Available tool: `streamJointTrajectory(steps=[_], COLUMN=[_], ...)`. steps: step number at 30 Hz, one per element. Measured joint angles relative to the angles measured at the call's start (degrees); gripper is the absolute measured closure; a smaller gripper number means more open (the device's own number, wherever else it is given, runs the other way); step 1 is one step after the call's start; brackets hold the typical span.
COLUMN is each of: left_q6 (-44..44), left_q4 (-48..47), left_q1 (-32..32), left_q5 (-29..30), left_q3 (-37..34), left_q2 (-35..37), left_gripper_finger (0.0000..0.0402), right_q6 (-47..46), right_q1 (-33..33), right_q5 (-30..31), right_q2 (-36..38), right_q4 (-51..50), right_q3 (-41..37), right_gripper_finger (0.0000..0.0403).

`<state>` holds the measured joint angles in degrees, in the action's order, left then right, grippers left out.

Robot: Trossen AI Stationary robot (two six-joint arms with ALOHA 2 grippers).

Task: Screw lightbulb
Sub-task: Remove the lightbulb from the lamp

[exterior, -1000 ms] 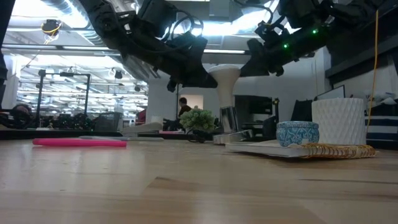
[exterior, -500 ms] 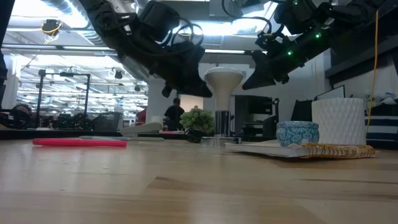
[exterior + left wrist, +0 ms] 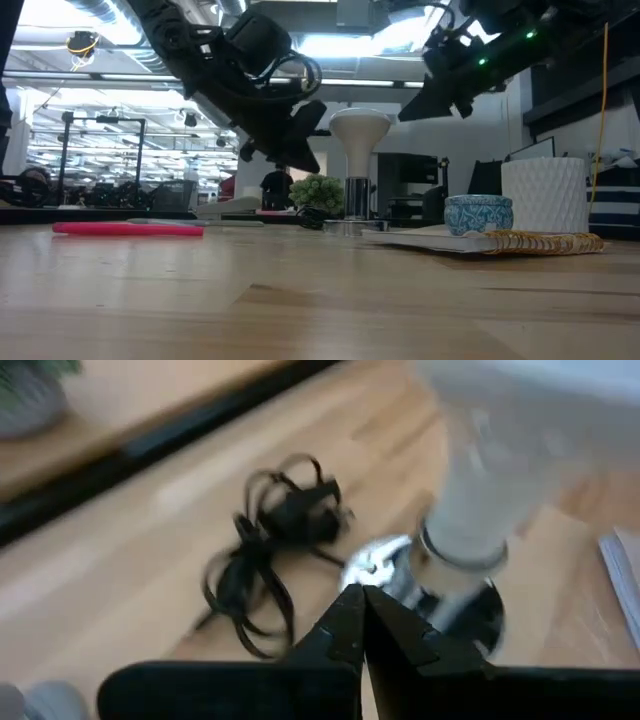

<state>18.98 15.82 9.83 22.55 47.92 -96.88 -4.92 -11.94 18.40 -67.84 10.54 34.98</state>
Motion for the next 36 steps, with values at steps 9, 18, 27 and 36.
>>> streamJointTrajectory(steps=[9, 18, 27, 36], left_q6=[-5.82, -9.15, -10.45, -10.94], left_q4=[11.49, 17.91, 18.07, 18.04], left_q1=[4.14, 7.22, 7.09, 5.42], left_q5=[2.09, -2.22, -9.63, -9.38], left_q3=[0.00, -0.02, -0.02, -0.02], left_q2=[0.02, 0.02, 0.02, 0.02], left_gripper_finger=[0.0401, 0.0401, 0.0401, 0.0401], right_q6=[-5.96, -5.72, -5.80, -5.83], right_q1=[0.02, 2.96, 2.97, 3.06], right_q5=[-19.00, -15.80, -14.35, -8.39], right_q2=[3.68, -0.06, -6.37, -6.61], right_q4=[-3.55, 0.60, 8.20, 6.98], right_q3=[0.00, 0.00, 0.00, 0.00], right_gripper_finger=[0.0391, 0.0391, 0.0391, 0.0391])
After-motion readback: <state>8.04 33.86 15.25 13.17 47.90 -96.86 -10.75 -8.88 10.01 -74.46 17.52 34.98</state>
